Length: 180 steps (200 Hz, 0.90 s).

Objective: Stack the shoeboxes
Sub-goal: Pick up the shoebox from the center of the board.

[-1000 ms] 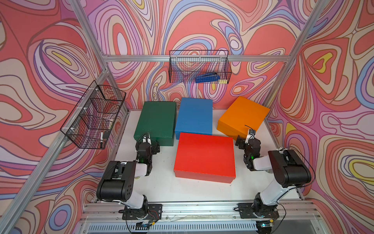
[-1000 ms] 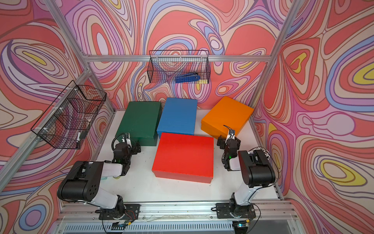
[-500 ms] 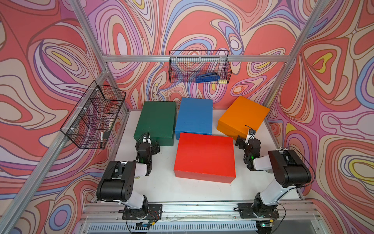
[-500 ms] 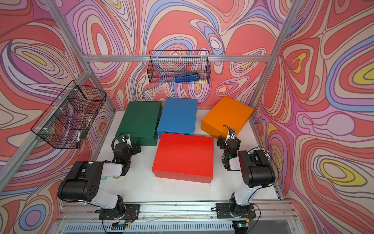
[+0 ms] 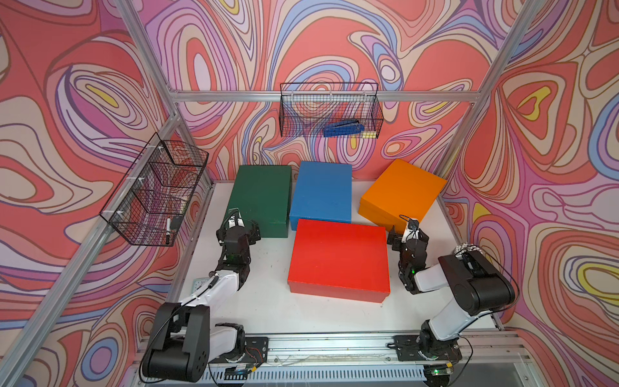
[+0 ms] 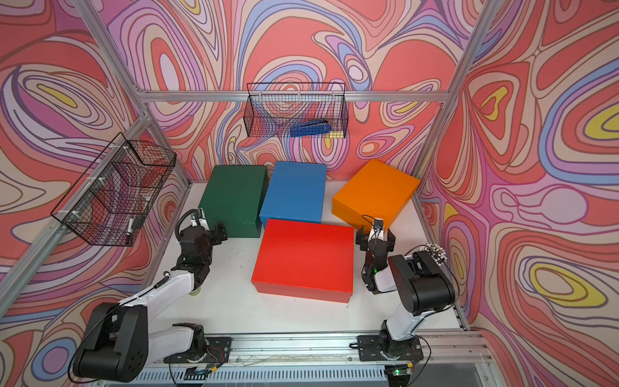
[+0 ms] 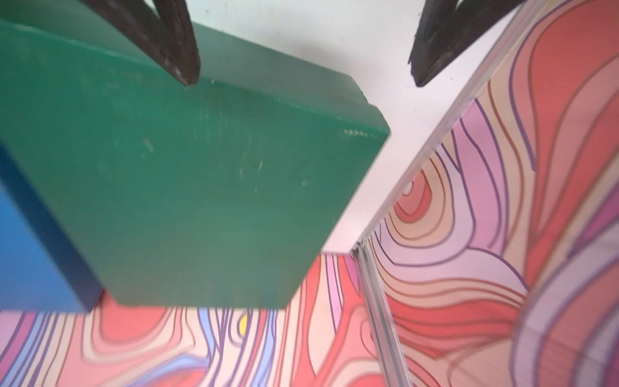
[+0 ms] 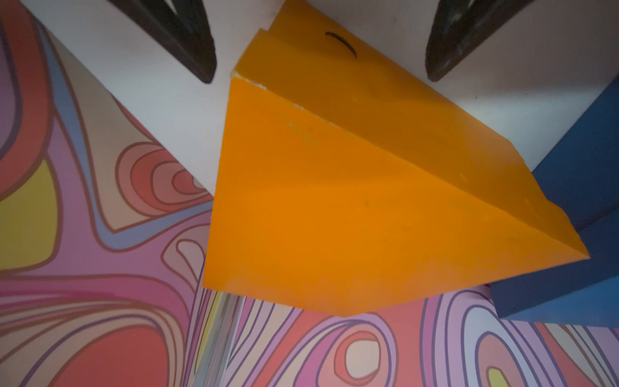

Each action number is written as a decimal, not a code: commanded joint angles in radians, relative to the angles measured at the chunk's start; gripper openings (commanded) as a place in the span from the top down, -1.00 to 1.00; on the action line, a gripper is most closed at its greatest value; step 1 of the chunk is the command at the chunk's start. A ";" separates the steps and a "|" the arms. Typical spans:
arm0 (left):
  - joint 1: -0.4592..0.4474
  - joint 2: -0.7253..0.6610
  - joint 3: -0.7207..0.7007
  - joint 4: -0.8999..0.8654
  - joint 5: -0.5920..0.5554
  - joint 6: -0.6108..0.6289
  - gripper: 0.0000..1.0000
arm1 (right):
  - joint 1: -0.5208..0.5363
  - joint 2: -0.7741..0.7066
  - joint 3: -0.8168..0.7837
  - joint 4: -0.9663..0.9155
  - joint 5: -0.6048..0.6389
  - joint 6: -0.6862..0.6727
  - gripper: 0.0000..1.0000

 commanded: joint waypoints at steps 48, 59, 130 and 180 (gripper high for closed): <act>-0.012 -0.159 0.258 -0.618 -0.097 -0.432 -1.00 | 0.050 -0.442 0.261 -0.671 0.140 0.183 -0.97; -0.012 -0.166 0.271 -0.624 0.009 -0.392 -1.00 | 0.054 -0.457 0.336 -0.843 0.135 0.234 -0.97; -0.010 -0.186 0.328 -0.713 0.157 -0.543 -1.00 | 0.140 -0.474 0.597 -1.443 -0.069 0.373 -0.97; -0.012 -0.165 0.443 -0.965 0.323 -0.530 -0.97 | 0.217 -0.516 0.586 -1.655 -0.147 0.433 -0.97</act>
